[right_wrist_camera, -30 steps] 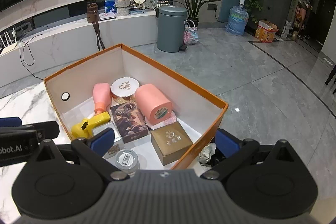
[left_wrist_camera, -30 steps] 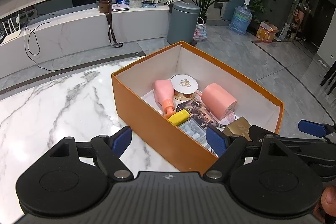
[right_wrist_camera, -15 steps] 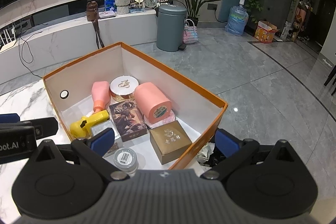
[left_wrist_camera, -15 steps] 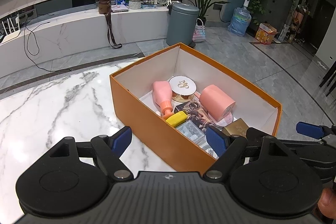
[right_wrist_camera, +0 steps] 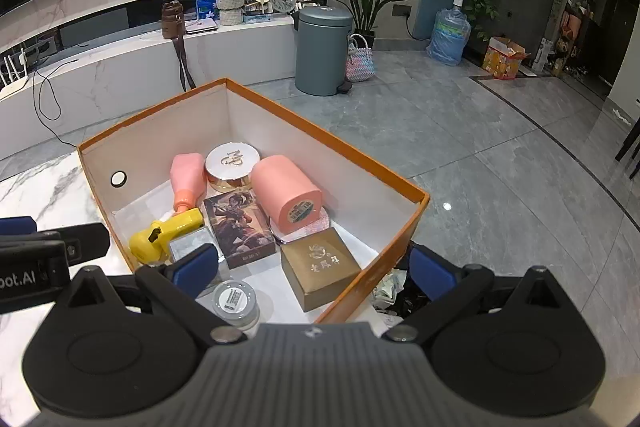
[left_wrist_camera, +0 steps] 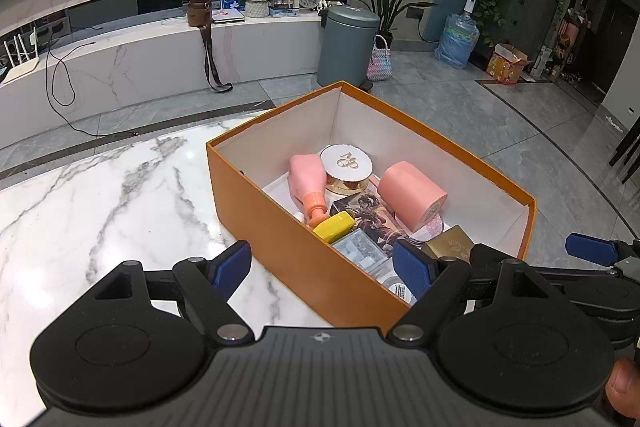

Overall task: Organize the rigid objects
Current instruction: 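Withdraw both open tools up from the filled orange box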

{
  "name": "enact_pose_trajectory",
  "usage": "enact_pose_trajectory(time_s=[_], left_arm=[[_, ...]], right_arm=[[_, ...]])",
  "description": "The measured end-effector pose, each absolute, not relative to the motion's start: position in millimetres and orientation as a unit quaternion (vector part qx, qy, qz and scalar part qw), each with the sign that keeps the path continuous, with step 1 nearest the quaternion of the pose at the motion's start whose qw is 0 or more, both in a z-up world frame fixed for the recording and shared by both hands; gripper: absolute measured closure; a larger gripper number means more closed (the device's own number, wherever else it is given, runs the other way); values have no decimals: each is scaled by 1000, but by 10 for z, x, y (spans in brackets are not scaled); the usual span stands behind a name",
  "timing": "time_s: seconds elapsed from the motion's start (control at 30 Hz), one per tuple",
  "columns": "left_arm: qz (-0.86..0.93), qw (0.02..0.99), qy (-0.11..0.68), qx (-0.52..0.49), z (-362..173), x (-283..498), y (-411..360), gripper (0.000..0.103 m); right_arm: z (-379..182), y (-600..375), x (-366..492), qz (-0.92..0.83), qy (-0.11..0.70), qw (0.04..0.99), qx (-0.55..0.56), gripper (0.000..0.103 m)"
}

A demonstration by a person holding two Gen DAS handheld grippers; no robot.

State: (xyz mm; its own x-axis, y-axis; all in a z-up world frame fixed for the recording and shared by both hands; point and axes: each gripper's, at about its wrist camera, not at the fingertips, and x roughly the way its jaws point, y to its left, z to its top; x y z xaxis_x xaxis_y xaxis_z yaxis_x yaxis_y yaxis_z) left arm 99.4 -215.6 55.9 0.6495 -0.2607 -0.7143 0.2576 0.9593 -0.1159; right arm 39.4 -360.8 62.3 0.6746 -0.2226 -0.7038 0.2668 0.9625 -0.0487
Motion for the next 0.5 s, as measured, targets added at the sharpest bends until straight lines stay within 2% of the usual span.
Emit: enact_pose_trajectory(time_s=[0.5], left_arm=[[-143, 908, 393, -2, 561, 1002, -2164, 9]], right_arm=[[619, -3615, 395, -135, 381, 914, 29, 3]])
